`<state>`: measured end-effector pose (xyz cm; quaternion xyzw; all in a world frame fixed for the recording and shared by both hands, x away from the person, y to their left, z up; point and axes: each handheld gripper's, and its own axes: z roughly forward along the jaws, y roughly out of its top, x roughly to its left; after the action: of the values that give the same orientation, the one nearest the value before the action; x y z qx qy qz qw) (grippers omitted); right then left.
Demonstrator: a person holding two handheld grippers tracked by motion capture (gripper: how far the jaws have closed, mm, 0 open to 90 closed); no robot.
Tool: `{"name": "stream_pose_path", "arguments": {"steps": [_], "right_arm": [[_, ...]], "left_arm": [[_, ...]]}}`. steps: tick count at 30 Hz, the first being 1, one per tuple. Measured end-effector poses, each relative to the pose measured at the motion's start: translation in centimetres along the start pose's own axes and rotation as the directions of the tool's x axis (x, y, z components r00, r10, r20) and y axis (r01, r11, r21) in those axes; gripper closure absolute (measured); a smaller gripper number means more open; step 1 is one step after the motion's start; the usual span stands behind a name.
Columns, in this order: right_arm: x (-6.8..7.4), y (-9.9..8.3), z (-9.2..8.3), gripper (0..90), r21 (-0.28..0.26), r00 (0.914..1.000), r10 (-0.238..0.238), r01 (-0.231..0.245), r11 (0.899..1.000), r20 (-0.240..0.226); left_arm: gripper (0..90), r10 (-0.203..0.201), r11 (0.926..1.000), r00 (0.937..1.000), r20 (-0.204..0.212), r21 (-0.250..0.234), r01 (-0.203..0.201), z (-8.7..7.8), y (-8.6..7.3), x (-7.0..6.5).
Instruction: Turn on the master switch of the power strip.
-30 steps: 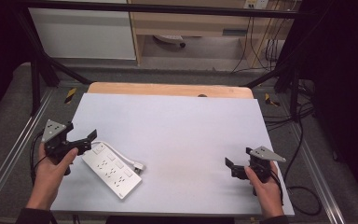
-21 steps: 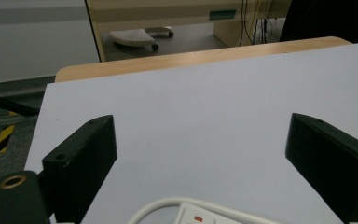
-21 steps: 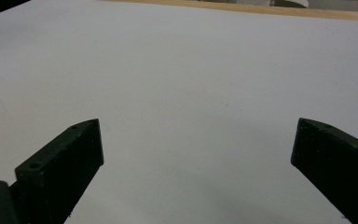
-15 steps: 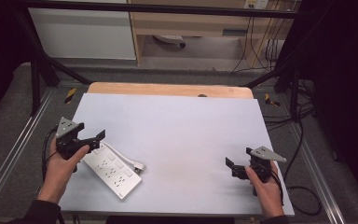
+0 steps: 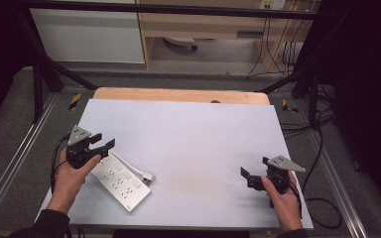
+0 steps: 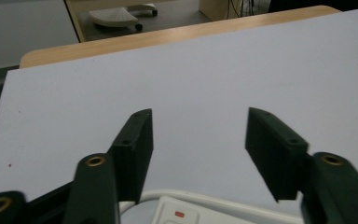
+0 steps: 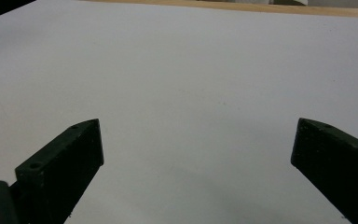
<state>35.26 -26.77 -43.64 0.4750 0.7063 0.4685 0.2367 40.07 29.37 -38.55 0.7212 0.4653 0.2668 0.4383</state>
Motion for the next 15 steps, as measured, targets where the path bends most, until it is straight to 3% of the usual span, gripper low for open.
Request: {"name": "stream_pose_path", "arguments": {"steps": [6, 15], "right_arm": [[-0.01, 0.00, -0.01, 2.7, 0.001, 1.0000, 0.000, 0.000, 1.000, 0.000], [-0.03, -0.01, 0.03, 2.7, 0.004, 1.0000, 0.002, -0.002, 1.000, 0.001]], "left_arm": [[62.9, 0.004, 0.9999, 0.9999, 0.014, 0.012, -0.004, 0.13, -0.28, -0.04], [81.7, 0.008, 0.9993, 0.9999, 0.015, 0.036, -0.009, 0.22, -1.00, 0.40]]}}
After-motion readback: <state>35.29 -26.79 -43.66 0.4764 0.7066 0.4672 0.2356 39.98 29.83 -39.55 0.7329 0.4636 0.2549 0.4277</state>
